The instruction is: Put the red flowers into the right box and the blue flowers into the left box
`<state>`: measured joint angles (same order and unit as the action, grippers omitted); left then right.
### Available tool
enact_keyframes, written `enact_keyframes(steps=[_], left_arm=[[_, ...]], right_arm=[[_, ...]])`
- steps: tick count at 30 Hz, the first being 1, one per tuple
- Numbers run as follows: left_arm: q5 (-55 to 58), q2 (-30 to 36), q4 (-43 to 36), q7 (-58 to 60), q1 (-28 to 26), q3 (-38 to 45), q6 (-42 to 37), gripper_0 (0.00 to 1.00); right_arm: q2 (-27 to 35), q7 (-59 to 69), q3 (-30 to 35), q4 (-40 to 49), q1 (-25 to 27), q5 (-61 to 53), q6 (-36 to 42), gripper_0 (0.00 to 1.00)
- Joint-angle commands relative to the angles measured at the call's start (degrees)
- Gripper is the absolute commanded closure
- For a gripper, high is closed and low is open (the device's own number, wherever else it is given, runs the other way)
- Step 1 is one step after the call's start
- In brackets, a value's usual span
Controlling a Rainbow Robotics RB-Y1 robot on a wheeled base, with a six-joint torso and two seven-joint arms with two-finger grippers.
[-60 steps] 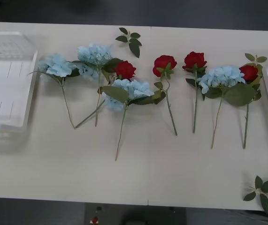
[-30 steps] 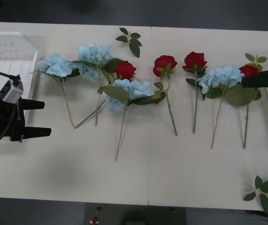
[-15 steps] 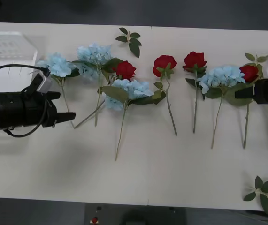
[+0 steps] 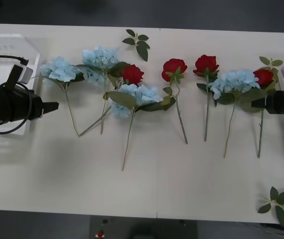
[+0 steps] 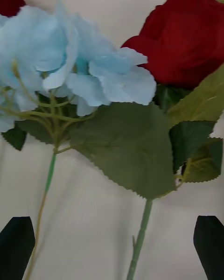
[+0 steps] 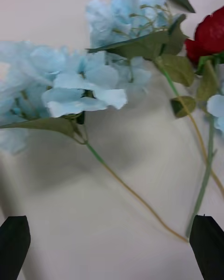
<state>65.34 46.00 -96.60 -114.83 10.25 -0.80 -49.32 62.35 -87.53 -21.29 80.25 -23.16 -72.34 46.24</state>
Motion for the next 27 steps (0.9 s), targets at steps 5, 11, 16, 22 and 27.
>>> enact_keyframes(steps=[5, 11, 16, 22, 27], left_arm=[[-4.69, 1.2, 6.07, 10.5, 5.22, -3.51, 7.14, 0.0], [-9.17, 0.32, 11.43, 16.39, 9.62, -9.66, 12.76, 0.0], [-13.31, -1.52, 12.23, 20.78, 11.29, -11.16, 13.02, 0.0], [-18.75, -3.19, 14.25, 26.15, 13.83, -14.32, 13.02, 0.0], [-21.22, -4.42, 18.73, 27.64, 16.56, -17.22, 13.99, 0.0]], right_arm=[[-0.57, 2.98, -7.28, -6.07, -6.98, 1.5, -3.7, 0.0], [-3.03, 3.24, -9.74, -9.76, -8.04, 1.94, -5.2, 0.0], [-4.96, 3.24, -9.74, -12.48, -8.12, 2.73, -5.2, 0.0], [-6.89, 3.42, -9.74, -14.59, -8.3, 3.87, -5.2, 0.0], [-7.77, 3.42, -9.82, -15.03, -8.3, 4.75, -5.11, 0.0]])
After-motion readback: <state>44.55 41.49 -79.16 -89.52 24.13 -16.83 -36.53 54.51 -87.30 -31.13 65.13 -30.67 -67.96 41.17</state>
